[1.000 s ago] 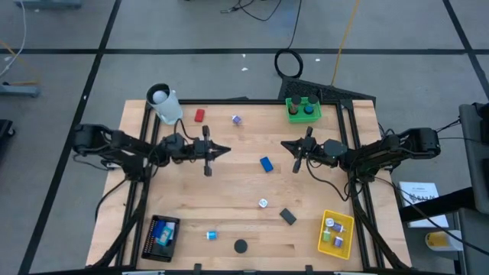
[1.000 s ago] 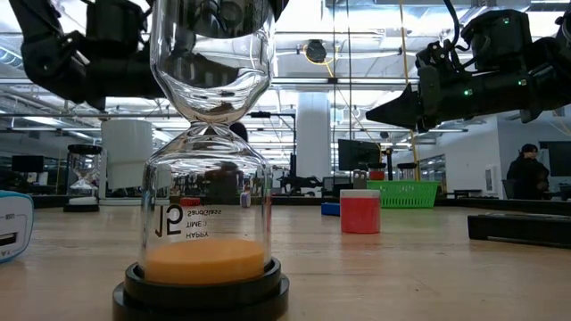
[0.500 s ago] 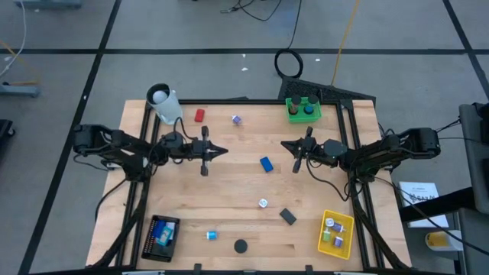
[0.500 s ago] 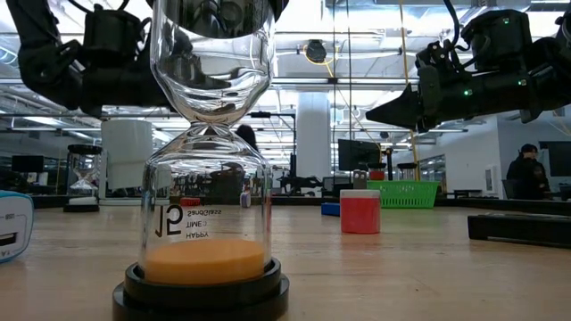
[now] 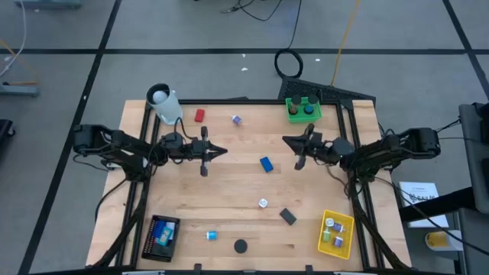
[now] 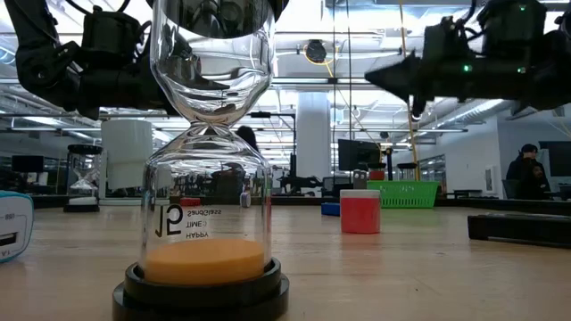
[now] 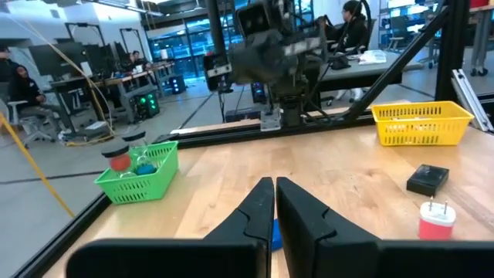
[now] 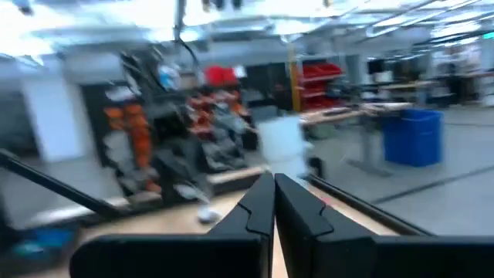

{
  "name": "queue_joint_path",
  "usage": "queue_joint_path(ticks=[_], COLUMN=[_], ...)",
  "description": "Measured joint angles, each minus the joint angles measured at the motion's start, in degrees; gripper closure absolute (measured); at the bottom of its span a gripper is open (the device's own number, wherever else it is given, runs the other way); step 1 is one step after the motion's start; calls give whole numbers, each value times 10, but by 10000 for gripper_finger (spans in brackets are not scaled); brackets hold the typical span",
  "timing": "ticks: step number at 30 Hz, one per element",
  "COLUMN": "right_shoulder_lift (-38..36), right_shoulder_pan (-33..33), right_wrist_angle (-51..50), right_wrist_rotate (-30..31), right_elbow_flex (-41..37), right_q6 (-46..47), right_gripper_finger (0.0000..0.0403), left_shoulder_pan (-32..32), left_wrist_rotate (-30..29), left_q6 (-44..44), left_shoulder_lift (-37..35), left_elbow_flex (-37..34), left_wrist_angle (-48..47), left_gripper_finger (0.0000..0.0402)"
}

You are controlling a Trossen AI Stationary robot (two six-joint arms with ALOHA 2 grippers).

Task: Pick & Place Office items
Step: Put the pink charger adapter into the yellow bin

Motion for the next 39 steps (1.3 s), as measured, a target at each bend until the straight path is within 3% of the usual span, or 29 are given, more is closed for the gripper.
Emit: queue_joint_path(ticks=[3, 8, 12, 17, 27, 39], right_shoulder_lift=[-14, -8, 17, 20, 71, 163], right_shoulder_pan=[7, 48, 81, 127, 216, 292], right_wrist_angle=[-104, -542, -750, -842, -1132, -1175], right_wrist_rotate=[-16, 169, 235, 232, 260, 203], right_elbow_flex=[39, 190, 289, 346, 452, 532], right_q6=[9, 5, 29, 66, 257, 322], right_gripper_finger=[402, 402, 402, 402, 403, 372], left_shoulder_pan=[0, 0, 0, 0, 0, 0], left_wrist_rotate=[-13, -18, -18, -18, -18, -18], left_q6=[-11, -10, -11, -11, -9, -12], left_shoulder_lift=[0, 0, 0, 0, 0, 0], left_elbow_flex=[0, 0, 0, 0, 0, 0], left_wrist_angle=[-1, -6, -9, -16, -19, -24], left_gripper_finger=[376, 376, 376, 376, 376, 376])
